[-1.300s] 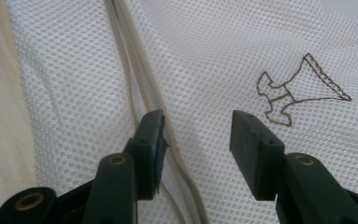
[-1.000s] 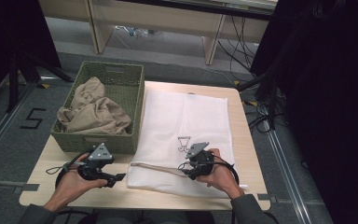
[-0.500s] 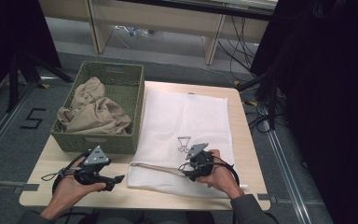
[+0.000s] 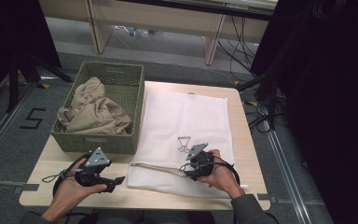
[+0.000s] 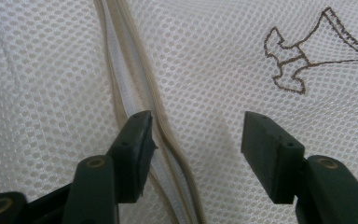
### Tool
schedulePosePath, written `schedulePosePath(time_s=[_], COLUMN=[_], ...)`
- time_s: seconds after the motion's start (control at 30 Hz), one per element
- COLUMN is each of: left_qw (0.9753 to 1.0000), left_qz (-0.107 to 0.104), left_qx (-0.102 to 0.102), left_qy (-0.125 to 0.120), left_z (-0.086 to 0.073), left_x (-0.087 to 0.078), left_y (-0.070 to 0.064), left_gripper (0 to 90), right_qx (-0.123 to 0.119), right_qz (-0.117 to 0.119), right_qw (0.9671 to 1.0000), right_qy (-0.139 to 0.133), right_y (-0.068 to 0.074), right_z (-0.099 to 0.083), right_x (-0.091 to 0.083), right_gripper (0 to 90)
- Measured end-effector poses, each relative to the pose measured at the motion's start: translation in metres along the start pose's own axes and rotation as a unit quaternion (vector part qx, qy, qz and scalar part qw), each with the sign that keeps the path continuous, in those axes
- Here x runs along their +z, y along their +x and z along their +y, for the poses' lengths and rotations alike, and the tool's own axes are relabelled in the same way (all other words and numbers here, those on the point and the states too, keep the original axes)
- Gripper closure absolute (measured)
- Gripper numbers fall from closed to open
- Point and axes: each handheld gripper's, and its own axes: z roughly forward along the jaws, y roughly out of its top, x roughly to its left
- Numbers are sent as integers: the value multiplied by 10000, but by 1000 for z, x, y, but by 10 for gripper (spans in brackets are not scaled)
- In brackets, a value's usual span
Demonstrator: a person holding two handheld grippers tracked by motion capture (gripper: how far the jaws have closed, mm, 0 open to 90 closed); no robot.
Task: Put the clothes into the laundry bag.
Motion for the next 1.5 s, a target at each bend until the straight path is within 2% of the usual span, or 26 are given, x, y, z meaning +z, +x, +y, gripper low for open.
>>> schedulePosePath(time_s=[0.37, 0.57, 0.83, 1.03, 1.1, 1.33, 1.37, 1.5], left_qw=[10000, 9999, 9999, 9999, 9999, 9999, 9999, 9999], left_qz=[-39, -50, -31, -24, -23, 0, -1, 0], left_qx=[54, 85, 101, 112, 131, 146, 150, 153], left_qy=[43, 76, 65, 65, 81, 87, 85, 77], left_z=[-1, -1, -2, -2, -1, -1, -1, -1], left_x=[1, 2, 2, 2, 2, 2, 2, 2], left_y=[0, 0, -1, 0, 0, -1, -1, -1], left_gripper=[228, 228, 228, 228, 228, 228, 228, 228], right_qx=[-208, -487, -832, -749, -728, -663, -713, -664], right_qz=[4, 88, 291, 414, 368, 339, 315, 318], right_qw=[9996, 9985, 9958, 9957, 9960, 9963, 9962, 9968], right_qy=[202, 213, 251, 354, 374, 418, 398, 319], right_y=[-4, 0, 6, 6, 6, 7, 7, 6], right_z=[-1, 4, 15, 18, 19, 21, 22, 23], right_x=[4, 5, 10, 11, 11, 10, 9, 5], right_gripper=[541, 587, 744, 846, 866, 883, 883, 883])
